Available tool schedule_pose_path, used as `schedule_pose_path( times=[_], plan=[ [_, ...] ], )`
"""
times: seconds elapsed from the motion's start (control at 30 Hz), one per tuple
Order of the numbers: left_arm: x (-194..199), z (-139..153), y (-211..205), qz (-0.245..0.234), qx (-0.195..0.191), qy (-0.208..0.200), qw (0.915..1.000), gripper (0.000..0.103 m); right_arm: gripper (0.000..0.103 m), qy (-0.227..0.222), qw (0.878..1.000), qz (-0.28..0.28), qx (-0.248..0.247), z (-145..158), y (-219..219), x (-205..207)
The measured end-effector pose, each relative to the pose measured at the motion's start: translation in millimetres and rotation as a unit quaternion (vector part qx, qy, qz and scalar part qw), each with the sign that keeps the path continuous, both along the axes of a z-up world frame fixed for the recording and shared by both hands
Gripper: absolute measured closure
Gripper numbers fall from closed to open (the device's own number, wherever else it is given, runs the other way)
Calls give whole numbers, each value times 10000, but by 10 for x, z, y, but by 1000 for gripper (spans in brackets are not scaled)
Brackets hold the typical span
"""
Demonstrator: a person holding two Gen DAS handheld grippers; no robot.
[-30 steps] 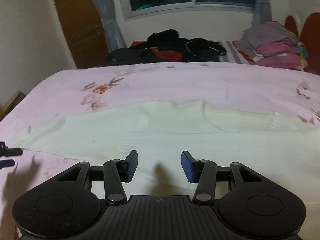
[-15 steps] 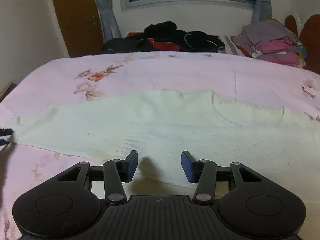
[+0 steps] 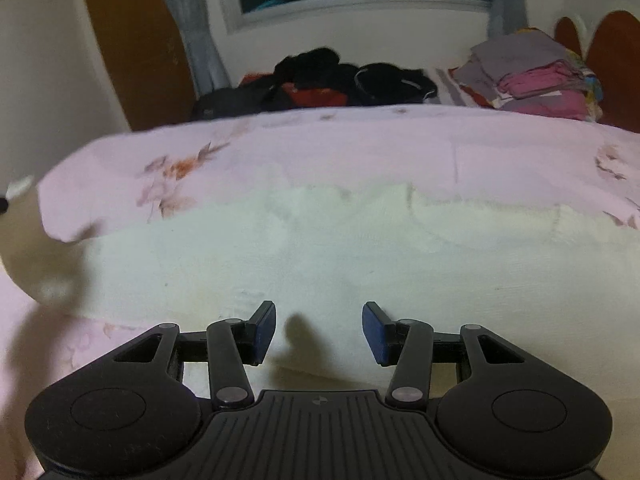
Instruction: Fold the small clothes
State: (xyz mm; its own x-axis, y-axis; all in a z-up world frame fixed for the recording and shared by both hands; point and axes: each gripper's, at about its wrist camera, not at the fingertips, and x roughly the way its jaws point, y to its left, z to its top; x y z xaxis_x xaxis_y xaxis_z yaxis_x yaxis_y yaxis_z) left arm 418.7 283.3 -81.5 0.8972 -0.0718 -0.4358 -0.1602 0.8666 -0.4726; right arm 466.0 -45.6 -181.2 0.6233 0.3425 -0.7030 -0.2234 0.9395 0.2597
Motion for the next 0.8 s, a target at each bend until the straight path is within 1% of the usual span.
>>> schedule_pose_path(
  times=[0.1,0.17,0.23,0.3,0.4,0.5,0.53,0.57,0.6,0.63,0.67,0.7,0.73,0.77,0.8],
  plan=[
    [180,82,-592,-812,-31,-15,9967,100,55,-23,9999,-127,9,57,-210,-76],
    [278,73,-1006,-1306,6,18,9914,100,55,-39,9996,-295,32,85,-387,-136],
    [366,7,-1425,-1764,7,85,9843,100,55,-50,9990,-448,21,107,-576,-203],
    [392,-111,-1853,-2168,57,194,9760,100,55,-55,9982,-595,-22,121,-770,-276],
    [357,-369,-2295,-2578,129,415,9652,100,55,-29,9965,-837,-62,126,-1075,-388],
    [455,-655,-2675,-2833,432,692,9555,100,55,34,9948,-1021,1,109,-1342,-493],
    [474,-742,-2751,-2931,567,818,9509,99,55,57,9944,-1056,65,101,-1410,-516],
    [426,-813,-2800,-3033,670,951,9458,93,55,84,9939,-1092,112,95,-1471,-540],
    [409,-850,-2820,-3066,760,1055,9429,86,55,102,9935,-1125,136,90,-1518,-559],
    [358,-868,-2825,-3103,821,1118,9404,75,55,115,9934,-1125,174,84,-1526,-573],
    [313,-866,-2814,-3105,871,1126,9398,73,55,121,9935,-1109,236,79,-1544,-593],
    [278,-850,-2788,-3068,923,1091,9410,69,55,137,9934,-1095,315,76,-1551,-601],
    [255,-806,-2741,-3013,989,1064,9424,57,55,156,9931,-1087,403,80,-1558,-604],
    [215,-768,-2693,-2895,1086,1011,9456,44,55,165,9930,-1063,496,87,-1570,-606],
    [162,-735,-2636,-2747,1191,929,9496,40,55,180,9928,-1024,591,83,-1540,-594]
  ],
)
